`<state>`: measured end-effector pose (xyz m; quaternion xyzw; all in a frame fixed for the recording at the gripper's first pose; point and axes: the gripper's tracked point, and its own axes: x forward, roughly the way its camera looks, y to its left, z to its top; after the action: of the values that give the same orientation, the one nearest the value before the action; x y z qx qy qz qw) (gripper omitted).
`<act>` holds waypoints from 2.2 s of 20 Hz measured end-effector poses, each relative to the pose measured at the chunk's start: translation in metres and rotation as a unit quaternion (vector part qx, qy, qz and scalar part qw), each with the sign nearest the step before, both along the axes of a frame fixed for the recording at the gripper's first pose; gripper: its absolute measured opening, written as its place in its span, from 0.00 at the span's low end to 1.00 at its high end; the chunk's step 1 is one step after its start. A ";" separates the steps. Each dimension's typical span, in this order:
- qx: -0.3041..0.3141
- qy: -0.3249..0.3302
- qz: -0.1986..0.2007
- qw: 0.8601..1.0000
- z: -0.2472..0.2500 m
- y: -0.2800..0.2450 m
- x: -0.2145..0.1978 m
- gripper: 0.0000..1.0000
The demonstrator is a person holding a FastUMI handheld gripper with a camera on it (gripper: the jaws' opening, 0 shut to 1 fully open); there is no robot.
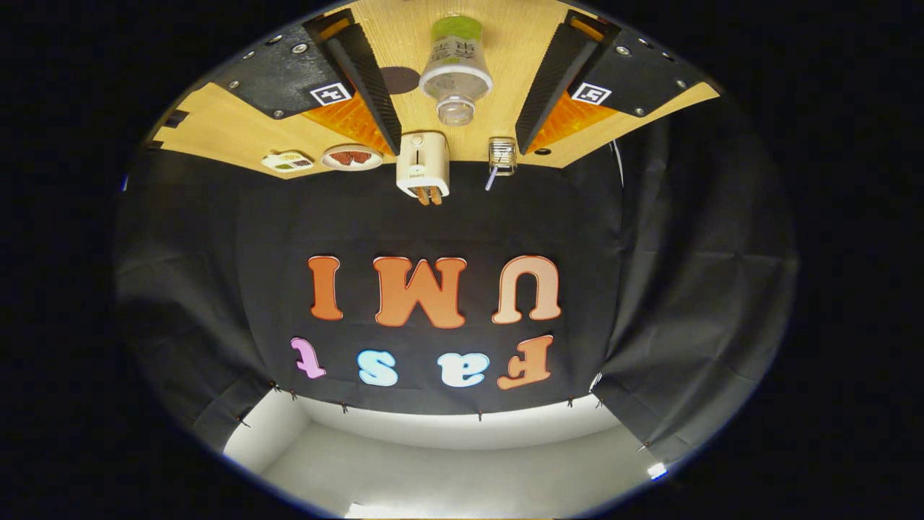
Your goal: Take the bottle from table, then pour the juice into the cup, finally place the bottle on the coaster
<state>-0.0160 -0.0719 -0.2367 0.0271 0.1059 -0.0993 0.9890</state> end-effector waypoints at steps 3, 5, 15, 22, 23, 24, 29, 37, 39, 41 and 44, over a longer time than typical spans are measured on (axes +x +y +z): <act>0.005 0.036 -0.007 0.999 -0.040 -0.002 -0.002 0.95; 0.012 0.066 -0.005 0.998 -0.067 0.000 -0.004 0.95; 0.005 0.150 0.019 0.988 -0.134 0.015 -0.012 0.92; 0.036 0.145 0.053 0.987 -0.132 0.030 -0.004 0.63; 0.046 0.144 0.054 0.987 -0.130 0.030 0.000 0.61; 0.058 0.147 0.056 0.986 -0.130 0.031 0.002 0.60; 0.171 0.120 0.036 0.977 -0.114 0.023 0.015 0.58; 0.332 0.083 0.003 0.940 -0.103 0.009 0.036 0.58; 0.359 0.087 -0.005 0.929 -0.111 0.007 0.037 0.58; 0.394 0.074 -0.017 0.916 -0.109 0.002 0.040 0.58; 0.450 0.050 -0.032 0.891 -0.104 -0.004 0.045 0.58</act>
<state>0.0292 -0.0764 -0.3410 0.4678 0.1875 -0.0733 0.8606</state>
